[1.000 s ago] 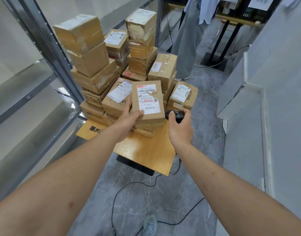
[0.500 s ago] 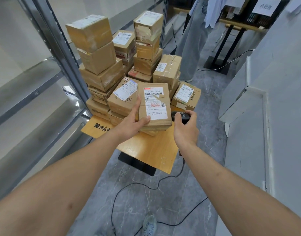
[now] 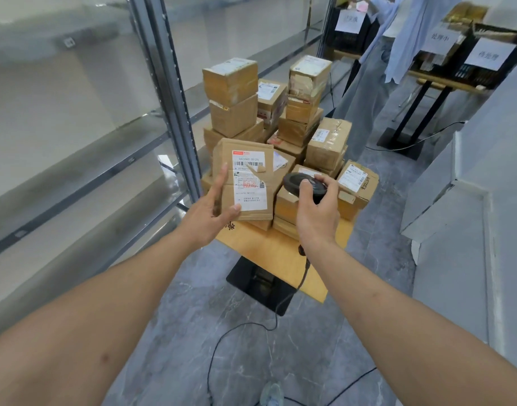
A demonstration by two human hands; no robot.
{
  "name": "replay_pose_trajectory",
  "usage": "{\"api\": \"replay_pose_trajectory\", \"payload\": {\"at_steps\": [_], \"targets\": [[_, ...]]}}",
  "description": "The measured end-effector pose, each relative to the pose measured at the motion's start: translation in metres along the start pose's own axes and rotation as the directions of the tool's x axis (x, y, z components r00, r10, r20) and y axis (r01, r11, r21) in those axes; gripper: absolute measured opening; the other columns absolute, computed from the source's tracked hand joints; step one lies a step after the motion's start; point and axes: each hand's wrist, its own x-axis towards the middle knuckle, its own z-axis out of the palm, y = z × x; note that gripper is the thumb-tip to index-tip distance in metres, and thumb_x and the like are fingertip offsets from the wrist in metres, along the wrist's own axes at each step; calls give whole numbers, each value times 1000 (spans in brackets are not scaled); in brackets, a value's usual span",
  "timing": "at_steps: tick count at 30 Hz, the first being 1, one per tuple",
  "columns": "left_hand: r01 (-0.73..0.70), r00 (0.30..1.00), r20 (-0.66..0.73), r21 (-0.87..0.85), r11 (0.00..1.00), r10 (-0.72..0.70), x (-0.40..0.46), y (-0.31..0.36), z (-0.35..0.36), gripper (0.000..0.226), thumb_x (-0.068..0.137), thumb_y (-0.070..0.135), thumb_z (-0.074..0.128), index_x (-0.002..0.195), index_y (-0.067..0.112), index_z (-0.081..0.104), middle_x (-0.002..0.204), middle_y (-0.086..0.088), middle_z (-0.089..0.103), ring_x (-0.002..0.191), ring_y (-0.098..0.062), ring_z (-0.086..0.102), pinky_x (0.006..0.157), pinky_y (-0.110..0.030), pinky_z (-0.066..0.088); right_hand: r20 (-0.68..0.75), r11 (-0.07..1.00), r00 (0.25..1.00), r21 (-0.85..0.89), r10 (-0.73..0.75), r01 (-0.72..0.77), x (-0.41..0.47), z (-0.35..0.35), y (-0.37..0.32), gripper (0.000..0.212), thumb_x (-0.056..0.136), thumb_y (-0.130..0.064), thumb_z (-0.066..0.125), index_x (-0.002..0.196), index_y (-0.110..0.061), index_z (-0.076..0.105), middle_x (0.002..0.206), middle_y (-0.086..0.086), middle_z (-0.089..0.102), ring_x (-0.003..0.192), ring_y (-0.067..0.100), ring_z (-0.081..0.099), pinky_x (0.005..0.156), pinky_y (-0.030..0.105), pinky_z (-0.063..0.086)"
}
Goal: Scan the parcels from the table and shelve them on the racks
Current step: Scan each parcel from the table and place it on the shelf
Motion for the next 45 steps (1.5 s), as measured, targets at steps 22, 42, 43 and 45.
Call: {"api": "replay_pose_trajectory", "payload": {"at_steps": [22, 42, 43, 45], "targets": [[224, 932, -305, 63, 972, -195, -165, -124, -153, 85, 98, 66, 56, 149, 74, -11, 142, -6, 66, 119, -37, 67, 109, -52, 49, 482, 994, 873, 108, -70, 20, -182, 151, -66, 16, 101, -41, 59, 116, -36, 57, 106, 11, 71, 70, 14, 65, 61, 30, 52], [410, 756, -535, -63, 910, -378, -254, -161, -226, 85, 105, 55, 50, 153, 64, -19, 151, 6, 58, 127, -33, 62, 105, -38, 42, 682, 988, 715, 120, -152, 96, -268, 260, -80, 15, 100, -45, 60, 114, -44, 56, 112, -11, 70, 90, 15, 75, 86, 44, 61], [447, 719, -556, -88, 890, -417, -258, -162, -232, 83, 106, 56, 48, 153, 63, -19, 153, 5, 56, 130, -35, 60, 105, -38, 41, 695, 987, 701, 98, -160, 129, -273, 270, -79, 20, 97, -50, 59, 115, -45, 54, 107, -16, 69, 93, 15, 74, 91, 47, 59], [513, 644, -587, -144, 846, -491, -266, -166, -245, 79, 107, 54, 45, 154, 61, -18, 156, 3, 53, 132, -38, 57, 107, -39, 40, 733, 980, 657, 66, -175, 187, -285, 287, -80, 23, 98, -52, 57, 119, -45, 50, 101, -23, 65, 95, 9, 67, 92, 41, 53]]}}
